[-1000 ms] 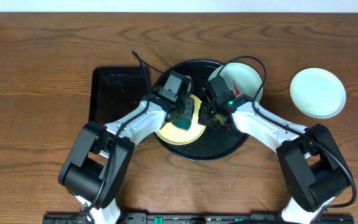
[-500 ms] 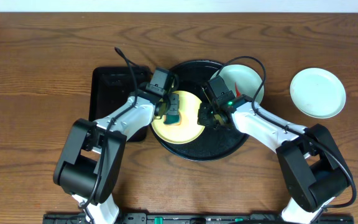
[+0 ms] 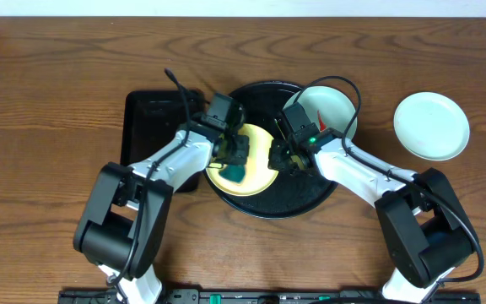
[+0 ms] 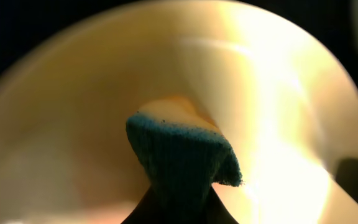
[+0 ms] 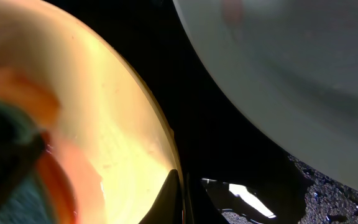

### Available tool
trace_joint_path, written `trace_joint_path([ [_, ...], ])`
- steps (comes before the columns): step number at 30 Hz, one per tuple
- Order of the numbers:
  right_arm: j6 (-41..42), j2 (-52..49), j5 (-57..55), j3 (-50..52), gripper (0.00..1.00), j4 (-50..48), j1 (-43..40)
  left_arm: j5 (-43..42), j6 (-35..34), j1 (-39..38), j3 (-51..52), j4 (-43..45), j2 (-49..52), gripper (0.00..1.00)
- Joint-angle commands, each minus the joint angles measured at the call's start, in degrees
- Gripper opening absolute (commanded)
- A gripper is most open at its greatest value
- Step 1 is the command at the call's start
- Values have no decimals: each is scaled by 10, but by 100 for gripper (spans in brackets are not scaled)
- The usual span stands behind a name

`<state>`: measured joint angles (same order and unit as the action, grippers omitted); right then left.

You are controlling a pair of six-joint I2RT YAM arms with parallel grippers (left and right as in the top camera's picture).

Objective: Clean dirty plates on tray and stack at the side
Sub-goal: 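Scrub the yellow plate with the sponge while the right gripper holds it, then return the sponge to the black tray and release it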

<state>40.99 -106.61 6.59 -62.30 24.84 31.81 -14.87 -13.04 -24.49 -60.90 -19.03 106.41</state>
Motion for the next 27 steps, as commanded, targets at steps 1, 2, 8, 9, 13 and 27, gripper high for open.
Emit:
trace_joint_path([
  [1,3,-4,-8,-7,1,0,2,-42,10,-22,13,4,14,7],
  [2,3,-4,-8,-7,1,0,2,-42,12,-24,13,11,14,7],
  [8,3,-4,-8,-7,1,1,2,26,21,-20,13,60,14,7],
  [9,3,-4,-8,-7,1,1,2,43,21,-16,13,66,14,7],
  [13,3,-4,-8,-7,1,3,2,70,24,8,13,71,14,7],
  [27,3,-4,-15,-7,1,2,2,-21,49,33,13,-41,14,7],
])
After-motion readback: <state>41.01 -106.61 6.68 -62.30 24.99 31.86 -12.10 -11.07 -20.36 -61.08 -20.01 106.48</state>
